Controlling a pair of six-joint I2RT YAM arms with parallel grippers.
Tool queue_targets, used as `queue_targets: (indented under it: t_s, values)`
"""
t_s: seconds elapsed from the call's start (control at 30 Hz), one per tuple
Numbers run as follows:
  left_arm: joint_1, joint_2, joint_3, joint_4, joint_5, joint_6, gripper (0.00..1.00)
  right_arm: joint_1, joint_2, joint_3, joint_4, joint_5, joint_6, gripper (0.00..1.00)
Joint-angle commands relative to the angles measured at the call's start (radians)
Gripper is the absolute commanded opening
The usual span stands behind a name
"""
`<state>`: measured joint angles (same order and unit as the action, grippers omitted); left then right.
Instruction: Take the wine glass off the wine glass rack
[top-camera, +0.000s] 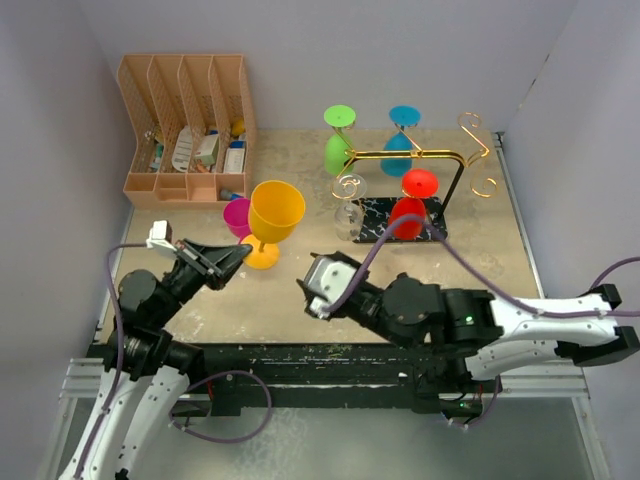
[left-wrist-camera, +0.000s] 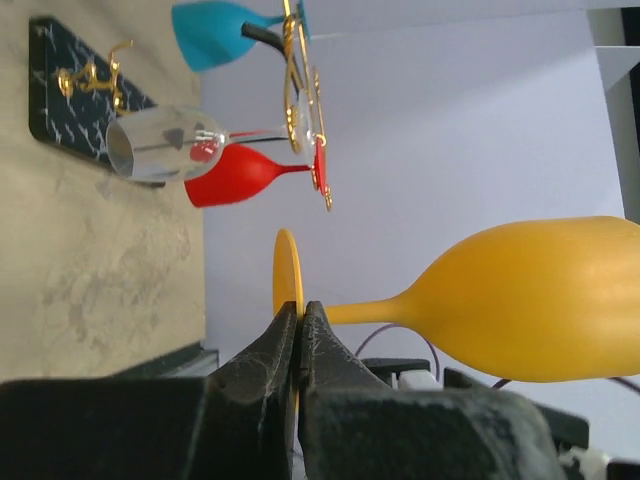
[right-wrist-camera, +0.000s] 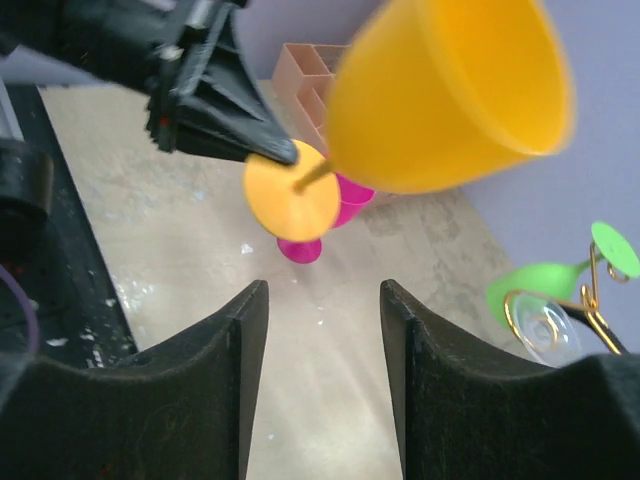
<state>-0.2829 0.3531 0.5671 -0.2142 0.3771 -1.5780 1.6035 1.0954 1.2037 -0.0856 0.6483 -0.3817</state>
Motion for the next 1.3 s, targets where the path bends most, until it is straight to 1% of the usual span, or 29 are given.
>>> queue_targets:
  t_s: [0.0, 0.03, 0.1, 0.17, 0.2, 0.3, 0.37, 0.4, 0.43, 0.47, 0.53, 0.6, 0.73, 0.87, 1.0, 1.27]
  values:
    - [-0.002, -0.145, -0.002, -0.043, -0.174, 0.208, 0.0, 0.002, -0.015, 0.201, -0.368, 0.037, 0.34, 0.49]
    - [-0.002, -0.181, -0.002, -0.074, -0.204, 0.239, 0.0, 0.002, -0.012, 0.237, -0.407, 0.026, 0.381, 0.46]
    - [-0.002, -0.245, 0.001, -0.15, -0.241, 0.294, 0.0, 0.0, -0.01, 0.293, -0.429, 0.013, 0.423, 0.39]
    - [-0.002, -0.305, 0.007, -0.209, -0.265, 0.337, 0.0, 0.001, -0.001, 0.35, -0.433, -0.001, 0.445, 0.36]
    - [-0.001, -0.332, 0.014, -0.236, -0.274, 0.361, 0.0, 0.0, 0.011, 0.395, -0.438, -0.007, 0.458, 0.35]
    - [-0.002, -0.338, 0.076, -0.328, -0.285, 0.455, 0.0, -0.008, 0.095, 0.53, -0.493, -0.028, 0.498, 0.44]
    - [-0.002, -0.349, 0.106, -0.354, -0.284, 0.503, 0.0, -0.029, 0.166, 0.639, -0.56, -0.068, 0.523, 0.55]
    - [-0.002, -0.347, 0.127, -0.369, -0.286, 0.529, 0.0, -0.039, 0.204, 0.69, -0.594, -0.08, 0.537, 0.57]
    - [-0.002, -0.346, 0.141, -0.379, -0.287, 0.551, 0.0, -0.063, 0.235, 0.737, -0.623, -0.111, 0.551, 0.6]
    - [-0.001, -0.349, 0.151, -0.383, -0.287, 0.566, 0.0, -0.103, 0.266, 0.783, -0.652, -0.175, 0.562, 0.62]
    - [-0.002, -0.348, 0.17, -0.401, -0.291, 0.59, 0.0, -0.194, 0.307, 0.838, -0.671, -0.295, 0.583, 0.63]
    - [-0.001, -0.349, 0.181, -0.411, -0.292, 0.598, 0.0, -0.276, 0.325, 0.858, -0.664, -0.396, 0.585, 0.64]
    - [-0.002, -0.349, 0.193, -0.417, -0.293, 0.602, 0.0, -0.373, 0.379, 0.922, -0.694, -0.502, 0.575, 0.64]
    - [-0.002, -0.348, 0.202, -0.416, -0.295, 0.607, 0.0, -0.386, 0.455, 0.997, -0.744, -0.54, 0.545, 0.64]
    - [-0.001, -0.348, 0.208, -0.416, -0.3, 0.604, 0.0, -0.387, 0.499, 1.033, -0.775, -0.558, 0.525, 0.63]
    - [-0.002, -0.348, 0.22, -0.407, -0.301, 0.598, 0.0, -0.401, 0.478, 1.01, -0.773, -0.547, 0.507, 0.62]
